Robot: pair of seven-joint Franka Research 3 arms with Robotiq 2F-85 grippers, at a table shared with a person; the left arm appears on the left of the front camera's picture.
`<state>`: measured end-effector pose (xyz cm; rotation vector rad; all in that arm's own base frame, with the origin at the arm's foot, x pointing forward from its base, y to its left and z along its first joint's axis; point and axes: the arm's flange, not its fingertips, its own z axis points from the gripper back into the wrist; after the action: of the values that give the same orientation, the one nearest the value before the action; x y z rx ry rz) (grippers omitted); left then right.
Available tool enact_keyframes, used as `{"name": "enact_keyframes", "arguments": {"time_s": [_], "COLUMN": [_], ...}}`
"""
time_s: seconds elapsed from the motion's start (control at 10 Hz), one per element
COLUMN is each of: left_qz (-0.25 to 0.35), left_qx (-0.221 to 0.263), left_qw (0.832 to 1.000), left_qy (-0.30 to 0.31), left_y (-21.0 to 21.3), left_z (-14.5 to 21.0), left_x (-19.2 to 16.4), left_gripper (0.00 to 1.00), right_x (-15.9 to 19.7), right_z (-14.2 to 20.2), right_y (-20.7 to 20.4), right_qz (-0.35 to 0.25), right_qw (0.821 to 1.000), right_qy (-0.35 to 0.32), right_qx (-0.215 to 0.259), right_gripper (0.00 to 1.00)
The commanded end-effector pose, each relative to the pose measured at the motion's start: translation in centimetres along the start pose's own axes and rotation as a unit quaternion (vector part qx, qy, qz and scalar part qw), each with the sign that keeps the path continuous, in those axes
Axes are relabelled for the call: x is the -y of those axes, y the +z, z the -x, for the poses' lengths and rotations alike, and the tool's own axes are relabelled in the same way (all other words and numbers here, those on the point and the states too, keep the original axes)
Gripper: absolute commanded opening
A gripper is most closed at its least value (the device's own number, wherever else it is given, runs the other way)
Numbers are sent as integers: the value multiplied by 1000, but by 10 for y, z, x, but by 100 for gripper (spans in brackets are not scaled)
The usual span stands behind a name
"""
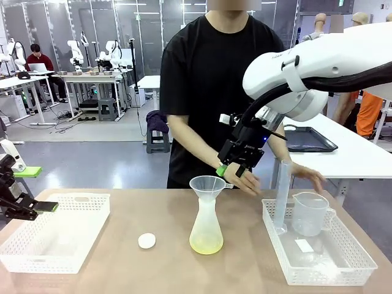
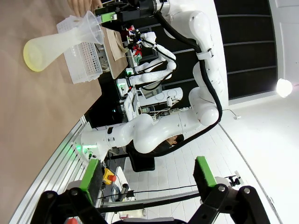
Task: Prepare the solutions needed for the experiment.
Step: Once the solution is in the Big flask , pick up the Plastic Funnel and place it back into the right Organizing basket.
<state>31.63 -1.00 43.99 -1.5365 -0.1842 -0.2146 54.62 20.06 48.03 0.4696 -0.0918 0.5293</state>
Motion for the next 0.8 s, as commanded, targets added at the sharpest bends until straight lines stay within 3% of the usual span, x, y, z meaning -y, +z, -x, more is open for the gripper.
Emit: {"name": "enact_keyframes", "arguments": {"time_s": [0.0, 0.6, 0.7], "left_qz": [3, 3, 3], "left_qx": [0, 0, 0], "left_qw": [1000, 1000, 1000], "left_qy": [-3, -3, -3], "left_y": [0, 0, 0], "left_z": [0, 0, 0], "left_x": [2, 2, 2], "left_gripper": [100, 100, 100], "right_x": [-6, -21, -21], "right_z": [-11, -15, -17], "right_y": [-8, -31, -33], "right_qz": [0, 9, 13], "right_qw": [1000, 997, 997], "right_qy": [4, 35, 45], "right_qx": [-19, -61, -67], "right_gripper": [87, 87, 80]}}
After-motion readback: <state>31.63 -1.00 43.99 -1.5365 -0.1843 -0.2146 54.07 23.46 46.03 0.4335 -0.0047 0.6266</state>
